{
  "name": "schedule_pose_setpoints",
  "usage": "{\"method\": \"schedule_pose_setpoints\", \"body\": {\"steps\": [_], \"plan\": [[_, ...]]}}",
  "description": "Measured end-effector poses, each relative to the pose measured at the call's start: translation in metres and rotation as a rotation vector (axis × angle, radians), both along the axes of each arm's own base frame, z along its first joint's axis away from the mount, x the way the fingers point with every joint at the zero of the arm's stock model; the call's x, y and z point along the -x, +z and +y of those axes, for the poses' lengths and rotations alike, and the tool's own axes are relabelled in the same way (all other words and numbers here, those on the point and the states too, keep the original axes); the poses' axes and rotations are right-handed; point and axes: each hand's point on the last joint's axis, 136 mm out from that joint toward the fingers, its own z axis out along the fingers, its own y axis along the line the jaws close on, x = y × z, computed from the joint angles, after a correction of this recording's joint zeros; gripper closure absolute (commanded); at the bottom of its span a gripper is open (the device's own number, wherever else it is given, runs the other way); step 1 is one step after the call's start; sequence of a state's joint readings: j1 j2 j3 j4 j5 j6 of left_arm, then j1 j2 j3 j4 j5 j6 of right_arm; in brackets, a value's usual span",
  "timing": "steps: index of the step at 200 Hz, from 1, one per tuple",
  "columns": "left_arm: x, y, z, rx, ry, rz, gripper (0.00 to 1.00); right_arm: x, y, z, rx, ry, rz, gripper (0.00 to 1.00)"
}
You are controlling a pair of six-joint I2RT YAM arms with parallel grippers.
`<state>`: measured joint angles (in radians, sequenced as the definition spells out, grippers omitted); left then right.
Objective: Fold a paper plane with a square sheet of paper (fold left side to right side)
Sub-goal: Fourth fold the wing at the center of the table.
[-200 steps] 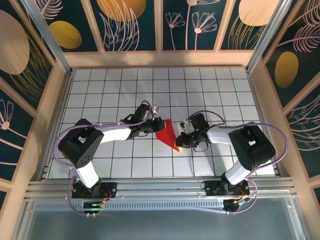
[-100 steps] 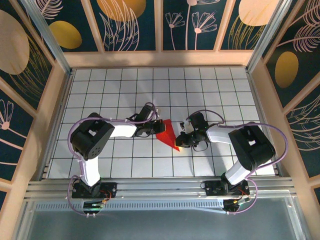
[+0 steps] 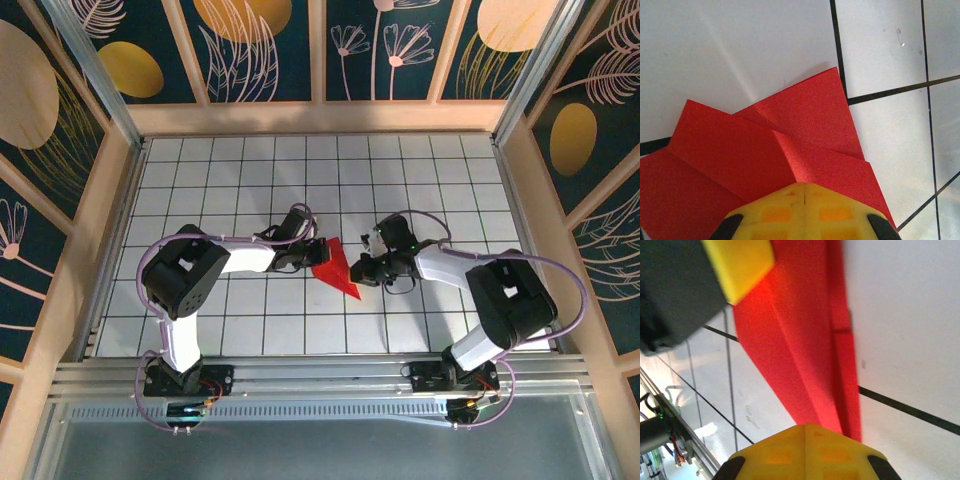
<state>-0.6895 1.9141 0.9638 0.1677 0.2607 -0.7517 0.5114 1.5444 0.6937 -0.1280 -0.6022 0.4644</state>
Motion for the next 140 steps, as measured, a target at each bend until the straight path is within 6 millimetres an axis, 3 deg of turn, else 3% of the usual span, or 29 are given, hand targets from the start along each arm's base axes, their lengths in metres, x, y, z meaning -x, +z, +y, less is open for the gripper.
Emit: {"method": "schedule_pose_setpoints", "body": {"steps": [33, 60, 96, 140], "plan": [[0.0, 0.0, 0.0, -0.002, 0.0, 0.001, 0.98, -0.009, 0.011, 0.016, -0.021, 0.012, -0.028, 1.0], [0.0, 0.0, 0.0, -0.002, 0.0, 0.001, 0.98, -0.012, 0.001, 0.03, -0.005, 0.03, -0.016, 1.0], [0.0, 0.0, 0.0, -0.004, 0.0, 0.002, 0.98, -0.014, -0.016, 0.029, 0.028, 0.008, 0.01, 1.0], [0.0, 0.0, 0.0, -0.007, -0.003, -0.003, 0.99, -0.023, -0.014, 0.033, 0.021, -0.013, -0.011, 1.0]]}}
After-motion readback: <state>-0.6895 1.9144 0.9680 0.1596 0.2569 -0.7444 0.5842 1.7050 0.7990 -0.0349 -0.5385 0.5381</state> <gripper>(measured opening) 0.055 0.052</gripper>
